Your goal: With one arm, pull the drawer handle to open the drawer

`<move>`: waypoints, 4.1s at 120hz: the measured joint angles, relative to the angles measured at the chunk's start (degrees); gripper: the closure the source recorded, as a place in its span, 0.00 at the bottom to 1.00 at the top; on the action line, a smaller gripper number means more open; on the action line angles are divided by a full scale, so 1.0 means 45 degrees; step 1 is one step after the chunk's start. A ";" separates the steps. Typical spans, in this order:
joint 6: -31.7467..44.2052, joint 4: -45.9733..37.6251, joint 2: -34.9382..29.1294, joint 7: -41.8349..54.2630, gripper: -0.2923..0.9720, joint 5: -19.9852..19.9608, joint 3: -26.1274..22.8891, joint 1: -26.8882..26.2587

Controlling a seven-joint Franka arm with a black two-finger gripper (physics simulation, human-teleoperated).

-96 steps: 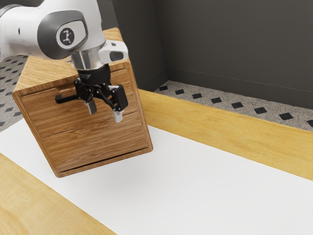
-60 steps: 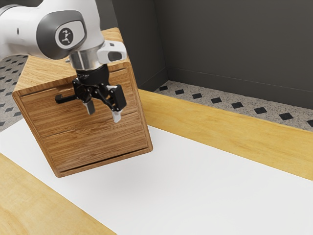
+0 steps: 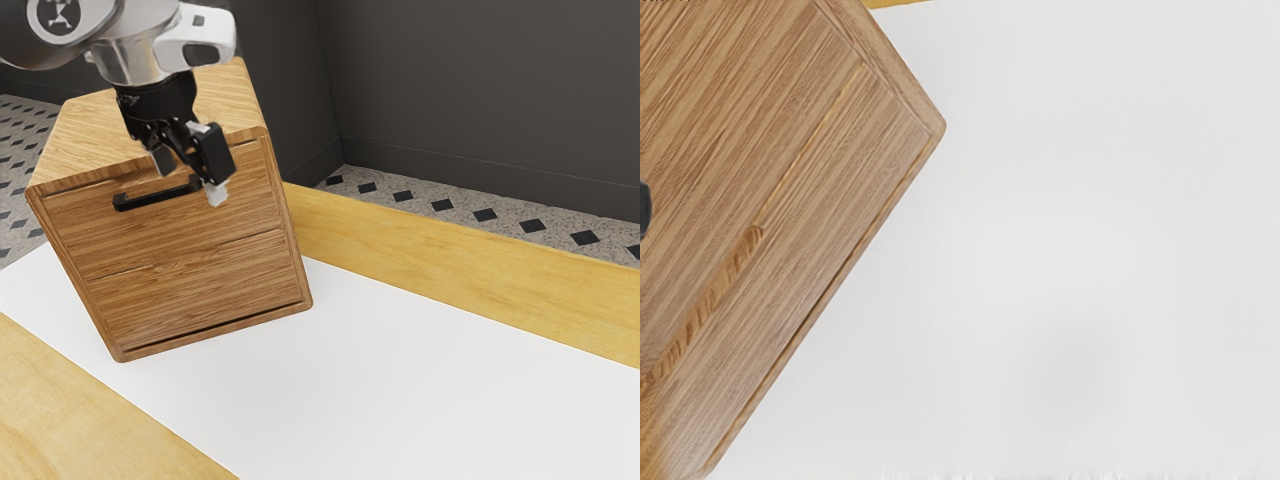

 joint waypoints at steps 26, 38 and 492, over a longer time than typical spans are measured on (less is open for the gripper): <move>-0.0241 -0.0089 -0.0001 0.1345 0.23 0.0128 -0.0043 0.0265; -0.0270 -0.0254 -0.0059 0.1808 0.23 0.0193 -0.0010 0.0119; 0.4583 -0.6202 -0.4015 0.5307 0.85 0.4846 0.8156 -0.8379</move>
